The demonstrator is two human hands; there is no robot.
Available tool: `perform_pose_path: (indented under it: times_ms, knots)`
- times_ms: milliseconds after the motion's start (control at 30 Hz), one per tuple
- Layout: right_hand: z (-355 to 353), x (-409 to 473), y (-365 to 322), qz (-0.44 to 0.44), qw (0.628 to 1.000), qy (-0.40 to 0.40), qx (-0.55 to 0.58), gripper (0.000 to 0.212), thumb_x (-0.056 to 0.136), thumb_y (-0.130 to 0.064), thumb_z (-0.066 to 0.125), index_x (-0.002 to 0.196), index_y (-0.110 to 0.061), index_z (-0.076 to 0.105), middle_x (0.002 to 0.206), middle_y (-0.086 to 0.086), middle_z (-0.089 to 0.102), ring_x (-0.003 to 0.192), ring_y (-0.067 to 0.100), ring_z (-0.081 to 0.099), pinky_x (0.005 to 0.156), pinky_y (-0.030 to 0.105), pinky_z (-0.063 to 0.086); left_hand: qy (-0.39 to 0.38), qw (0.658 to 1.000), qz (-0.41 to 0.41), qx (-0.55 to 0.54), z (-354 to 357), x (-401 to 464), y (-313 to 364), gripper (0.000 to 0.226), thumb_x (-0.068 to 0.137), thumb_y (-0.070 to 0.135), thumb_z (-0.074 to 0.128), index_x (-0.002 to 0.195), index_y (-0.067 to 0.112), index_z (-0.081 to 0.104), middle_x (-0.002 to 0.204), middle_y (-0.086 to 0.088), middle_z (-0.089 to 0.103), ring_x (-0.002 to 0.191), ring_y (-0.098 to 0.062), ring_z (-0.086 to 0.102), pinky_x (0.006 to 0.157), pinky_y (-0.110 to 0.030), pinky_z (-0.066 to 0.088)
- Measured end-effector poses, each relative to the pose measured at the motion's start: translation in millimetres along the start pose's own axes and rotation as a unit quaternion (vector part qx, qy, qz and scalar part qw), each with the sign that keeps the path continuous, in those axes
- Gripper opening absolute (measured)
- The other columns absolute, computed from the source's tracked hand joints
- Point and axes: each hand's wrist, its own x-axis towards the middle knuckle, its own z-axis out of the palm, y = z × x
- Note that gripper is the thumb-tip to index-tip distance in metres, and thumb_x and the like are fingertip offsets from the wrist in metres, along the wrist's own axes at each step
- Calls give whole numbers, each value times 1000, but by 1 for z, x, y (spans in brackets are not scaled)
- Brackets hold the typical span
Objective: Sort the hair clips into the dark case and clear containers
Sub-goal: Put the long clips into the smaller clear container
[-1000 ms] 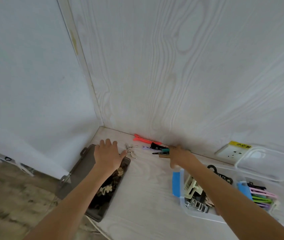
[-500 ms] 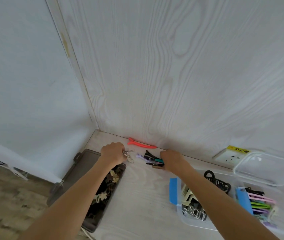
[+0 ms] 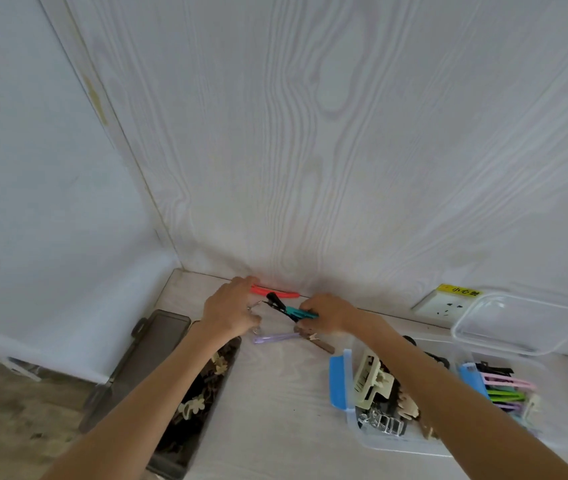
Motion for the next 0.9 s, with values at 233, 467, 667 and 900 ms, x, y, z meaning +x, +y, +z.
perform_pose_path:
  times_ms: [233, 467, 667, 900]
  knots:
    - [-31, -36, -2, -32, 998, 46, 34, 27, 94, -30, 51, 114, -17, 61, 109, 8, 64, 87, 16, 51, 76, 31, 40, 27, 977, 202, 61, -24, -8, 37, 34, 91, 35, 54, 125, 32, 53, 115, 9, 61, 99, -9, 52, 78, -24, 45]
    - [-51, -109, 42, -20, 992, 108, 68, 19, 92, -27, 55, 106, -19, 65, 88, -1, 61, 84, 14, 54, 74, 31, 41, -18, 962, 271, 36, -30, -14, 93, 28, 91, 40, 53, 114, 31, 63, 91, 9, 65, 80, -10, 53, 70, -28, 42]
    - [-48, -199, 124, 47, 973, 182, 133, 25, 85, -26, 66, 106, -13, 71, 95, 4, 71, 84, 19, 62, 82, 33, 48, -41, 945, 323, 1, 6, -22, 185, 28, 91, 42, 52, 112, 30, 66, 90, 17, 60, 85, -5, 53, 75, -24, 40]
    - [-6, -294, 235, 178, 940, 244, 159, 27, 87, -33, 61, 62, -39, 54, 64, -2, 55, 59, 11, 49, 56, 27, 32, -14, 931, 364, 31, 90, -32, 295, 28, 91, 41, 51, 111, 28, 66, 102, 10, 68, 87, -6, 53, 68, -19, 32]
